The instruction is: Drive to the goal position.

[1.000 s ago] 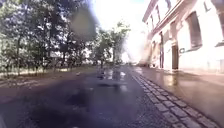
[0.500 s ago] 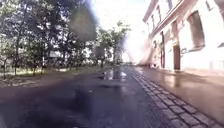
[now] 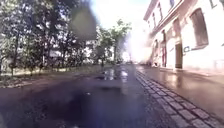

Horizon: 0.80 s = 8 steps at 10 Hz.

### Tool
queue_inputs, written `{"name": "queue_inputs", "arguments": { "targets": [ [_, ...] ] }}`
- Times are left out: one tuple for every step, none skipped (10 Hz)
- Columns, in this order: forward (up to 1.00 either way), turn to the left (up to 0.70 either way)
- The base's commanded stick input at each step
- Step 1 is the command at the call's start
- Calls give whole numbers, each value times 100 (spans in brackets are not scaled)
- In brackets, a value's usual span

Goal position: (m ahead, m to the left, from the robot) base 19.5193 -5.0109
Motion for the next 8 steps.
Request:
{"name": "queue_inputs", "arguments": {
  "targets": [
    [50,-50],
    [50,-50],
    [50,-43],
    [50,-18],
    [50,0],
    [50,0],
    [50,0],
    [50,0]
  ]
}}
